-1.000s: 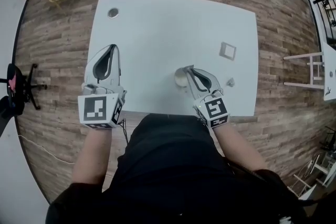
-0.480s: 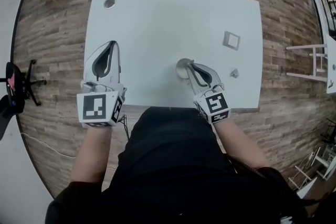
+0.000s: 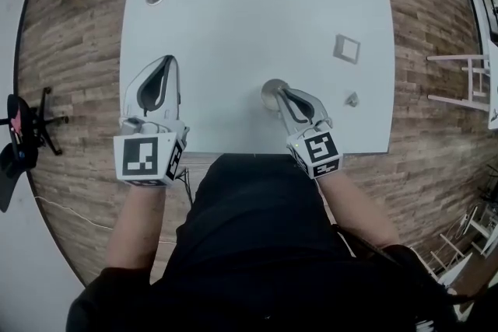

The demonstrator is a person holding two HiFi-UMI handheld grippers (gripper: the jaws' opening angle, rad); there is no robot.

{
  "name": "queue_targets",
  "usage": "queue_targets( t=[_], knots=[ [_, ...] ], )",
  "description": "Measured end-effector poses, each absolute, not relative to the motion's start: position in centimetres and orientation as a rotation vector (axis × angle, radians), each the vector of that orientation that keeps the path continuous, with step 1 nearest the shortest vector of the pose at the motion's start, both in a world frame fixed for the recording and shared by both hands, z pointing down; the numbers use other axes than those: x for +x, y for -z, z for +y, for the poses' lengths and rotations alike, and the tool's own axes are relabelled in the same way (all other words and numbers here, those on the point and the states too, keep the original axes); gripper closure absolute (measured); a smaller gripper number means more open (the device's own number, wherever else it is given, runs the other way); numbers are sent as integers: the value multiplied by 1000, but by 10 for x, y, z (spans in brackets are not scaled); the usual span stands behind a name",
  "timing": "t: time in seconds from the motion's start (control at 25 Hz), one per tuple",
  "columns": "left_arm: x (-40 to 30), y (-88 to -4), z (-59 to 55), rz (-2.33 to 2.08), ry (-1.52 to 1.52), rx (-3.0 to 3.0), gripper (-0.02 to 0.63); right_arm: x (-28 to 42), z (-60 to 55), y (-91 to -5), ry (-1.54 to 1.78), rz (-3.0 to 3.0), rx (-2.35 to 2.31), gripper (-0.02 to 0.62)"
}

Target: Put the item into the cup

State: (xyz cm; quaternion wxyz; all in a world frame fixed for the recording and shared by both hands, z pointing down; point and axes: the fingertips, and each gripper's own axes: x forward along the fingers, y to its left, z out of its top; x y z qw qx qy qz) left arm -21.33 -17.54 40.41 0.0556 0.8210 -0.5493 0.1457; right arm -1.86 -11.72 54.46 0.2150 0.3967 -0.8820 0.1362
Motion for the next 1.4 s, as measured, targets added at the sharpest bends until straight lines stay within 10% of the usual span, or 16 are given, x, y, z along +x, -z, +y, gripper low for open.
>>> queue_targets(
  t=[1.4],
  knots=[
    [-206, -414, -180, -1624, -423, 2523, 599, -13, -116, -550, -402, -2379, 1164, 500]
  ],
)
